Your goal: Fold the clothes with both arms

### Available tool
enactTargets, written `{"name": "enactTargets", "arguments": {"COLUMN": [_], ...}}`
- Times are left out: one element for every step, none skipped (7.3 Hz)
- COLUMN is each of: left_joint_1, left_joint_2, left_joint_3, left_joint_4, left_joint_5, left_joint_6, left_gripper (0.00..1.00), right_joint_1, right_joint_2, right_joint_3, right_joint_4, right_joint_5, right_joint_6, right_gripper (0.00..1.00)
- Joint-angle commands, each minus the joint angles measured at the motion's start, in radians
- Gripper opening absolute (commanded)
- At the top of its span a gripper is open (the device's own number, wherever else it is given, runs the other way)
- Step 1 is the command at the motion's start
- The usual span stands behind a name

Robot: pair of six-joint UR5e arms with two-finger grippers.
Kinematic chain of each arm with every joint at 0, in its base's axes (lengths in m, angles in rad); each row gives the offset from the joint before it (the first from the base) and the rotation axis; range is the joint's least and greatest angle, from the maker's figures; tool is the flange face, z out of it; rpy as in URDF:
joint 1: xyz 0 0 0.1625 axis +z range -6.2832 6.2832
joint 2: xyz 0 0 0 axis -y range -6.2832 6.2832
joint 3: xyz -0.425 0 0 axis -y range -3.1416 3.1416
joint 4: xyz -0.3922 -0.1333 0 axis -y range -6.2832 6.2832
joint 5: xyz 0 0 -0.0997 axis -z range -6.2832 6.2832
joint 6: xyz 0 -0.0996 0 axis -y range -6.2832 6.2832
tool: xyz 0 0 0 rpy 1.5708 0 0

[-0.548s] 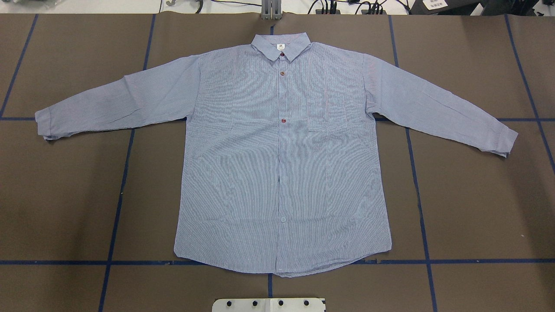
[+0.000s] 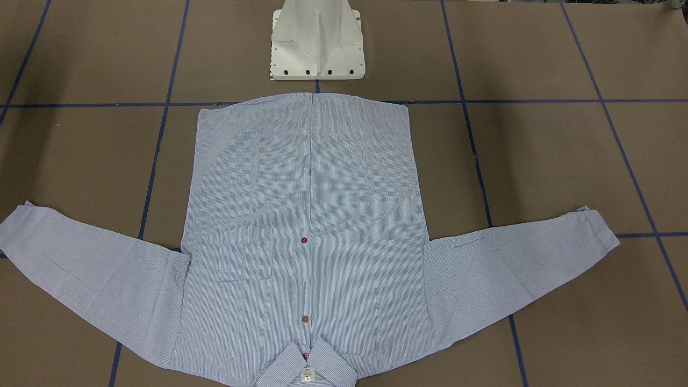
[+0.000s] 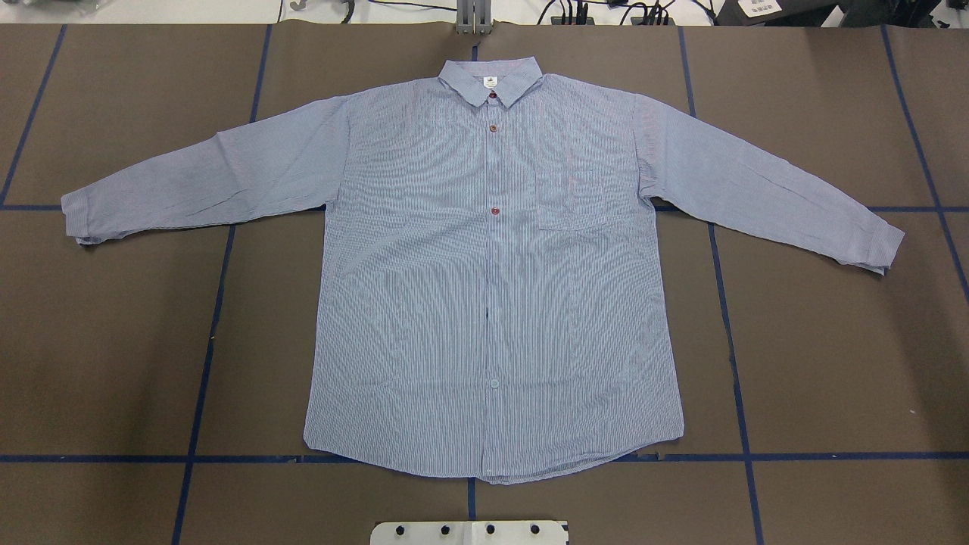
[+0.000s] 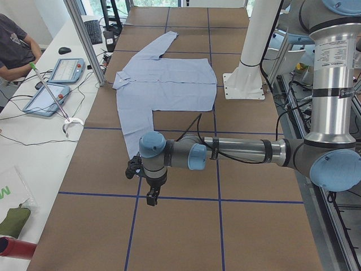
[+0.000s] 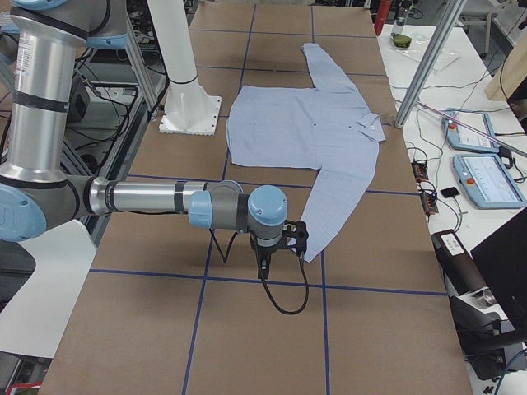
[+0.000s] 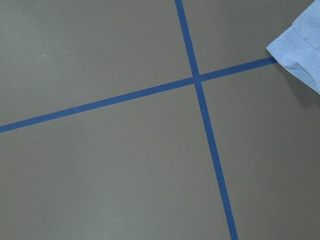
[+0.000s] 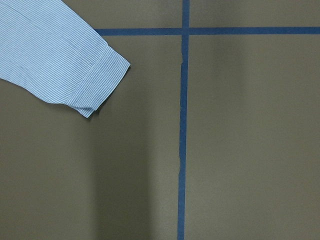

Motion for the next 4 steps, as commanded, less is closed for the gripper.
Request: {"name": "enactTargets", "arguments": {"left_joint_1": [0.000, 0.000, 0.000, -0.002], "left_joint_2": [-0.009, -0.009, -0.016, -0.051], "left_joint_3": [-0.002, -0.004, -0.004, -0.002], "left_joint_4": [0.000, 0.000, 0.000, 0.000], "left_joint_5": [0.000, 0.000, 0.002, 0.002], "left_joint_6": [-0.001, -0.001, -0.001, -0.001], "left_gripper": [1.00, 1.00, 1.00, 1.00], "right_joint_1": [0.000, 0.000, 0.000, 0.000], "right_joint_2": [0.000, 0.000, -0.002, 0.001], "right_joint_3": [-0.001, -0.002, -0.001, -0.001], "right_joint_4": [0.000, 0.000, 0.000, 0.000], "right_joint_5": [-0.006, -0.005, -0.003, -0.005], "right_joint_6": [0.001, 0.005, 0.011, 0.016], "right_gripper": [1.00, 1.00, 1.00, 1.00]}}
